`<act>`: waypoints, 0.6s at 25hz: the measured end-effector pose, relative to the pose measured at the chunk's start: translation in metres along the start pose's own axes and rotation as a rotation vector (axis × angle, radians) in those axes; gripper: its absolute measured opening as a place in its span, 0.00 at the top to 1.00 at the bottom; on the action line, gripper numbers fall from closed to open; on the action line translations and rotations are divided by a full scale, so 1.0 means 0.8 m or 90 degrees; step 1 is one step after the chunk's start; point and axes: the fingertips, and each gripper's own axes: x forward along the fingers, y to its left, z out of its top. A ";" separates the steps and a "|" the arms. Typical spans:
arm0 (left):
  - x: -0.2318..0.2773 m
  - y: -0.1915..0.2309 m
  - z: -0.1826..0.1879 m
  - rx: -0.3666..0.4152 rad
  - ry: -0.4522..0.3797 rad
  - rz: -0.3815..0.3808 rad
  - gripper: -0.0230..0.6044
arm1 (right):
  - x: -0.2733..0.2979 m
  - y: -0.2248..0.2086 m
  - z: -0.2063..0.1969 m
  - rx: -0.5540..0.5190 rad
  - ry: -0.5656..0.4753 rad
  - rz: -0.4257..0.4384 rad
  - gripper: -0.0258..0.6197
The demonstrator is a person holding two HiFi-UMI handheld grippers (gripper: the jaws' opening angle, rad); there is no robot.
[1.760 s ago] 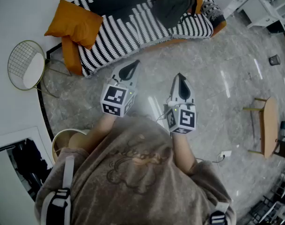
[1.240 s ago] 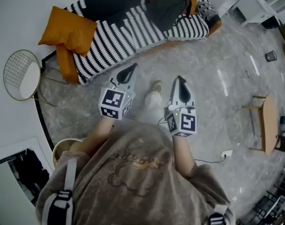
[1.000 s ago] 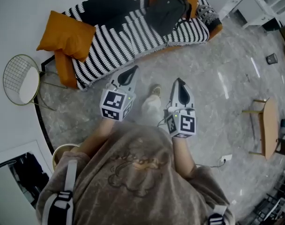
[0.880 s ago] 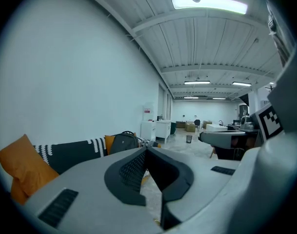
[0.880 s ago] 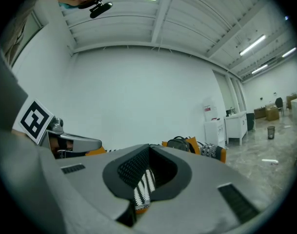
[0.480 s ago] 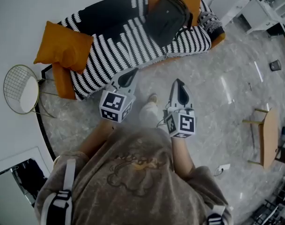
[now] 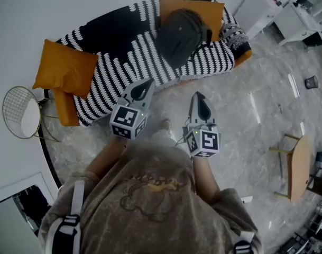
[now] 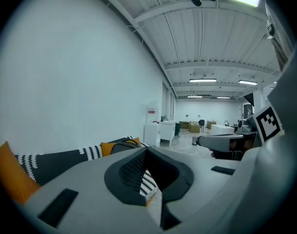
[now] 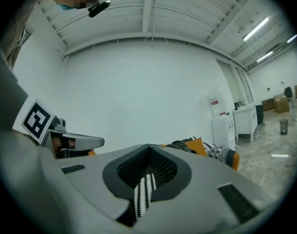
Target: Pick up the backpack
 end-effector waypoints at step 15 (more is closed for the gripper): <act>0.132 0.052 0.040 -0.009 -0.007 0.043 0.96 | 0.135 -0.086 0.018 0.002 0.025 0.042 0.96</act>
